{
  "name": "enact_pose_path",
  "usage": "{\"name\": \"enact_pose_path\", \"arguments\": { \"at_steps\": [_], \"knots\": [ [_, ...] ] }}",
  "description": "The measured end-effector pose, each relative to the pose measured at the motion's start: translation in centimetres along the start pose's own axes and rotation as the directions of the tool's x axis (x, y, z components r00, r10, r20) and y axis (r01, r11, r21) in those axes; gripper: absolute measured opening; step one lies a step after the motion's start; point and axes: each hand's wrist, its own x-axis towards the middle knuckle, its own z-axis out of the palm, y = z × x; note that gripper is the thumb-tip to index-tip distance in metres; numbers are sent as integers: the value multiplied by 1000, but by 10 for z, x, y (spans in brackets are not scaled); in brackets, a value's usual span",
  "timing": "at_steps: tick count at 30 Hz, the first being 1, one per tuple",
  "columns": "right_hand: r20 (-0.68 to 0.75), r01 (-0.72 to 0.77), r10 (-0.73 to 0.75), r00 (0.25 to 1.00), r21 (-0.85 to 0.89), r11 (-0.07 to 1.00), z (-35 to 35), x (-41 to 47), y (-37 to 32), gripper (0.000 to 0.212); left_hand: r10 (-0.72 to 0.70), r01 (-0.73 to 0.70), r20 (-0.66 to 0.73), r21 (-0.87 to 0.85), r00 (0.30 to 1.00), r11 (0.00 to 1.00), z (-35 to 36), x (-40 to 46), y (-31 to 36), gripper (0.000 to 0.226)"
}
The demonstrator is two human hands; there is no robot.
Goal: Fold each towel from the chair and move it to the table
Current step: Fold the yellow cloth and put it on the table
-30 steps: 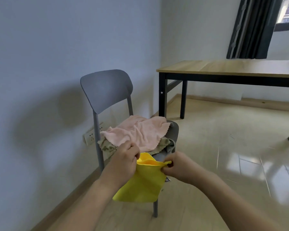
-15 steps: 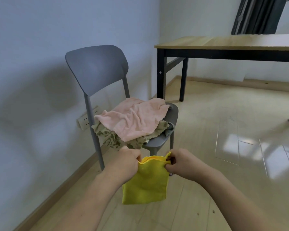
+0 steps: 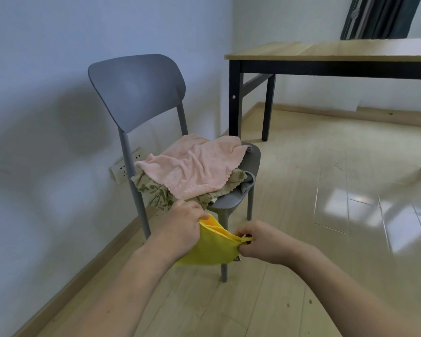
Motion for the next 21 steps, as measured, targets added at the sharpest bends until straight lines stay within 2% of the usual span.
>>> {"name": "enact_pose_path", "arguments": {
  "at_steps": [6, 10, 13, 17, 21],
  "knots": [
    [-57, 62, -59, 997, 41, 997, 3, 2, -6, 37, 14, -18, -87, -44, 996, 999, -3, -1, 3, 37],
    [-25, 71, -68, 997, 149, 986, 4, 1, -10, 35, 16, -20, -91, -43, 996, 999, -5, -4, 2, 36],
    [-89, 95, -86, 992, 95, 991, 2, 1, -10, 48, 21, -27, -110, -55, 994, 998, -7, -6, 0, 36],
    [-191, 199, -200, 961, -24, 980, -2, 1, -4, 25, 9, -18, -125, -78, 992, 997, -11, -9, -1, 36],
    [-235, 222, -232, 944, -72, 972, -4, -1, -3, 22, -17, 2, -152, -98, 988, 995, -13, -11, 0, 34]
  ]
}}
